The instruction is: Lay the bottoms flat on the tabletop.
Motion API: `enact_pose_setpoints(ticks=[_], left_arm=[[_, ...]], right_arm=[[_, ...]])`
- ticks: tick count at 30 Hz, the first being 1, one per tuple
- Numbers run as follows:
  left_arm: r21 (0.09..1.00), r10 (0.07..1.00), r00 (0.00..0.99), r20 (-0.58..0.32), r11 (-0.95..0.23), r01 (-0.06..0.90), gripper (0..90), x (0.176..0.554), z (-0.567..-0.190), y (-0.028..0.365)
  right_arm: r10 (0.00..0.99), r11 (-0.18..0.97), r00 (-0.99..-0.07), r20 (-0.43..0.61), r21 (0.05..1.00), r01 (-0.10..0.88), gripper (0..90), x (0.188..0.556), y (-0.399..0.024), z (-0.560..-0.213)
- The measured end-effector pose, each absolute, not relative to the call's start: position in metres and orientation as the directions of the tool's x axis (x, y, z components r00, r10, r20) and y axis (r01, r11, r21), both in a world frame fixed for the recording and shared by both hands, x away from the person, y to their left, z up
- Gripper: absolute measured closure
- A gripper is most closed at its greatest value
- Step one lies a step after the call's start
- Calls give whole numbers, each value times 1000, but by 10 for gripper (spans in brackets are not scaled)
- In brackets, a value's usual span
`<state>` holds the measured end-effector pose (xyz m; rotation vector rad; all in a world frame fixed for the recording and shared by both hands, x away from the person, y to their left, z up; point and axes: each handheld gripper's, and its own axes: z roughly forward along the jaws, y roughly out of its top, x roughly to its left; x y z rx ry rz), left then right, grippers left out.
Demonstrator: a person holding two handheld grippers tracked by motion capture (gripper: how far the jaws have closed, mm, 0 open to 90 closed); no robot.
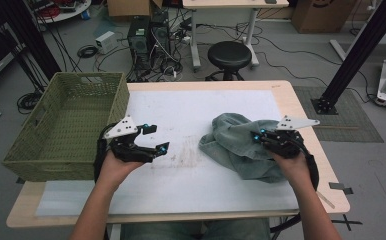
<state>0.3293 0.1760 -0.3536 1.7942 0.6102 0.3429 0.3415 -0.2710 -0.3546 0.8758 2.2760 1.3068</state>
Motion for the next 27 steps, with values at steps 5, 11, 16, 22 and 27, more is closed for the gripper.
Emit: enact_pose_setpoints(ticks=[5, 11, 16, 22, 27], left_arm=[[952, 565, 822, -70, -209, 225, 219, 327, -351, 179], [949, 554, 829, -76, -216, 231, 219, 328, -354, 176], [944, 520, 850, -89, -228, 239, 220, 331, -358, 166], [940, 453, 883, -125, -231, 251, 220, 344, -360, 131], [925, 407, 907, -107, -293, 240, 223, 358, -367, 94]], right_arm=[[549, 460, -831, -85, 861, 217, 872, 329, -227, -341], [502, 508, -861, -74, 831, 225, 623, 326, -202, -344], [536, 426, -844, 9, 860, 280, 443, 329, -235, -341], [569, 320, -821, 46, 908, 273, 396, 322, -287, -329], [660, 311, -749, 59, 886, 343, 387, 328, -324, -349]])
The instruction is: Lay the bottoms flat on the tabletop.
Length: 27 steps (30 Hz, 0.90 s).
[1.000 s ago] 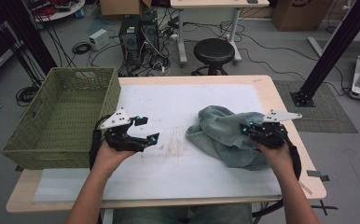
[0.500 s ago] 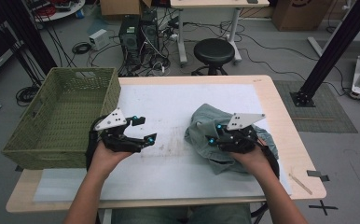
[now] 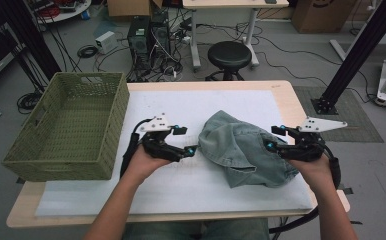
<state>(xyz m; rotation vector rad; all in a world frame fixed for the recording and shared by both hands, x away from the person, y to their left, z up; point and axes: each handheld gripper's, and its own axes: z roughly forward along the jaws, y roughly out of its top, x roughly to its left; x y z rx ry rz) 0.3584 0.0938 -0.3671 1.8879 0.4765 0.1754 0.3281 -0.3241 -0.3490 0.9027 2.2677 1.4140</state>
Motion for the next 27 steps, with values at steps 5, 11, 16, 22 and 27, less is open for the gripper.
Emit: enact_pose_setpoints(ticks=[5, 11, 16, 22, 27], left_arm=[[906, 399, 909, -124, -328, 268, 242, 375, -387, 65], [881, 398, 913, -90, -395, 259, 516, 382, -411, 32], [878, 338, 941, -10, -448, 170, 887, 374, -416, 21], [913, 306, 950, -56, -369, 172, 898, 368, -395, 54], [949, 332, 942, -48, -278, 146, 898, 352, -360, 106]], right_arm=[[686, 307, -718, 122, 845, 437, 390, 337, -344, -378], [655, 360, -737, 163, 791, 495, 539, 345, -336, -401], [622, 418, -771, 133, 777, 471, 858, 344, -328, -403], [585, 356, -797, 154, 833, 422, 875, 342, -334, -386], [564, 372, -817, 118, 847, 380, 876, 356, -317, -359]])
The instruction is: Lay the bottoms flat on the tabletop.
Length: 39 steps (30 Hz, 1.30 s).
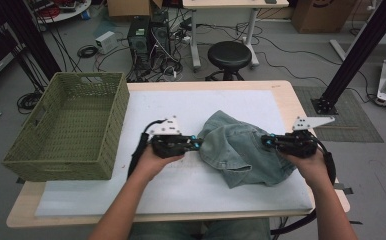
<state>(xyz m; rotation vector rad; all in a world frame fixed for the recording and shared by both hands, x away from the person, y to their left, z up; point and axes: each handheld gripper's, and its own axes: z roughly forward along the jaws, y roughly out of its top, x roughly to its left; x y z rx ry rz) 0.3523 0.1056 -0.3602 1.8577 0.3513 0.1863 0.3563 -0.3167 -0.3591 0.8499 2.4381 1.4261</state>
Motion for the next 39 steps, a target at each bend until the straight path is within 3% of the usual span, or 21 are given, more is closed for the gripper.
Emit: enact_pose_setpoints(ticks=[6, 11, 17, 25, 29, 31, 33, 35, 39], left_arm=[[962, 403, 915, -17, -242, 125, 872, 344, -347, 135], [947, 473, 880, -50, -257, 192, 579, 354, -363, 133], [929, 482, 874, -65, -291, 229, 418, 365, -376, 116], [908, 476, 874, -95, -319, 272, 365, 377, -390, 89], [882, 456, 883, -115, -362, 302, 393, 383, -404, 76], [858, 428, 897, -111, -415, 303, 523, 384, -414, 69], [844, 402, 909, -112, -444, 300, 762, 382, -421, 65], [845, 369, 923, -109, -454, 282, 859, 378, -423, 64], [868, 317, 942, -106, -433, 243, 864, 370, -415, 70]], right_arm=[[479, 414, -876, 49, 868, 275, 877, 377, -269, -318], [446, 471, -895, 35, 841, 267, 857, 385, -236, -318], [517, 394, -851, 92, 857, 332, 655, 378, -271, -337], [583, 353, -807, 91, 867, 352, 566, 349, -321, -345], [609, 333, -784, 122, 857, 393, 503, 348, -326, -366], [621, 313, -771, 139, 859, 406, 481, 348, -326, -374], [638, 302, -754, 155, 851, 430, 476, 350, -327, -384], [654, 306, -740, 157, 840, 449, 462, 352, -329, -388], [695, 309, -704, 146, 824, 475, 439, 353, -337, -394]])
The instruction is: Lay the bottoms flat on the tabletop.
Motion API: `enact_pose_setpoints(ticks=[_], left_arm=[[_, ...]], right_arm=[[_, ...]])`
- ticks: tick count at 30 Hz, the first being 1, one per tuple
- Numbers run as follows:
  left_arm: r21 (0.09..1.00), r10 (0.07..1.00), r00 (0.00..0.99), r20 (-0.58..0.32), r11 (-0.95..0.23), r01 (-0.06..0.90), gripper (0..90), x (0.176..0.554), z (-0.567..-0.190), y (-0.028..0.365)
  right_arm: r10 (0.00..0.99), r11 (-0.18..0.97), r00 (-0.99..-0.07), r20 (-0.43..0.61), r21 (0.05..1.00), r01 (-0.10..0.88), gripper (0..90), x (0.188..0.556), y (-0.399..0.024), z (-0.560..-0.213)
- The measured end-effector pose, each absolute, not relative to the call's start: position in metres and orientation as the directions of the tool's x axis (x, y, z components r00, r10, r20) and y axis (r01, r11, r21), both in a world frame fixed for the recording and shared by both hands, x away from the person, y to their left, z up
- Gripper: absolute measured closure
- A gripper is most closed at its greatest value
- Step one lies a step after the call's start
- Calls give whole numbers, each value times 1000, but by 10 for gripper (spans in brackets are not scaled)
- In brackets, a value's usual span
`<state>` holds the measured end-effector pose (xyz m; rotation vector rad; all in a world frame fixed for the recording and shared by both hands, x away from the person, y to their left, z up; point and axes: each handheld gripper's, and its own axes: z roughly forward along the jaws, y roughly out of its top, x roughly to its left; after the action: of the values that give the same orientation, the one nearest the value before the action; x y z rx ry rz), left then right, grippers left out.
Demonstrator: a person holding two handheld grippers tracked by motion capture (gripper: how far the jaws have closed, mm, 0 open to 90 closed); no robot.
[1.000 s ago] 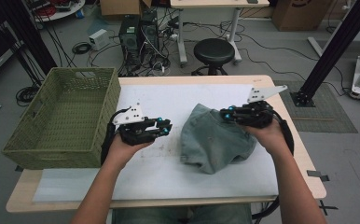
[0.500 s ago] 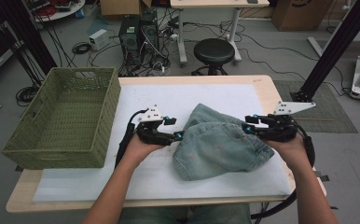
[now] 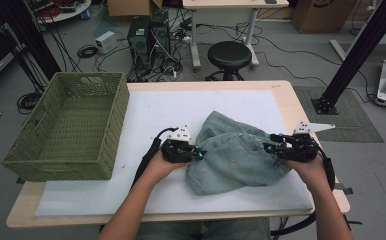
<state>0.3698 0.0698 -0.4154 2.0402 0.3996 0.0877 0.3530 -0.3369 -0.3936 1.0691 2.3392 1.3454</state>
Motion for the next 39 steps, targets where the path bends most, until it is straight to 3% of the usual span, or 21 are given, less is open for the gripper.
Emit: enact_pose_setpoints(ticks=[6, 9, 11, 13, 14, 17, 18, 22, 27, 30, 31, 34, 36, 39], left_arm=[[886, 278, 957, -84, -419, 199, 864, 357, -403, 83], [890, 285, 955, -83, -411, 200, 864, 355, -401, 90], [891, 292, 952, -91, -404, 209, 864, 356, -401, 94], [889, 300, 949, -98, -401, 219, 857, 356, -402, 97], [890, 315, 944, -94, -398, 221, 807, 356, -402, 97], [893, 369, 926, -79, -386, 230, 516, 359, -401, 96], [896, 380, 921, -86, -376, 238, 464, 361, -401, 95], [896, 399, 911, -103, -360, 259, 386, 368, -400, 81], [868, 389, 911, -137, -397, 299, 365, 379, -411, 51], [853, 370, 920, -131, -430, 295, 368, 381, -416, 30], [846, 352, 930, -108, -458, 272, 415, 381, -417, 24], [825, 326, 944, -51, -519, 224, 742, 376, -418, 13], [830, 318, 947, -44, -517, 212, 784, 375, -415, 16], [885, 341, 939, -38, -426, 191, 809, 374, -393, 42]], right_arm=[[691, 310, -697, 190, 793, 524, 444, 358, -338, -404], [659, 318, -718, 223, 783, 535, 534, 359, -337, -407], [639, 337, -735, 224, 778, 530, 737, 358, -335, -406], [624, 344, -752, 212, 789, 508, 833, 356, -334, -404], [617, 344, -760, 207, 797, 497, 860, 355, -334, -402], [604, 352, -774, 189, 808, 472, 877, 353, -330, -397], [600, 360, -780, 179, 810, 463, 878, 353, -329, -397], [572, 382, -808, 137, 828, 411, 881, 350, -321, -390], [530, 370, -841, 111, 862, 347, 881, 344, -314, -376], [517, 378, -850, 101, 864, 333, 881, 342, -310, -373], [516, 383, -851, 99, 862, 332, 881, 342, -309, -373], [522, 384, -847, 101, 859, 340, 880, 343, -311, -375], [538, 368, -835, 115, 859, 355, 850, 344, -316, -377], [582, 303, -800, 143, 876, 377, 701, 343, -331, -375]])
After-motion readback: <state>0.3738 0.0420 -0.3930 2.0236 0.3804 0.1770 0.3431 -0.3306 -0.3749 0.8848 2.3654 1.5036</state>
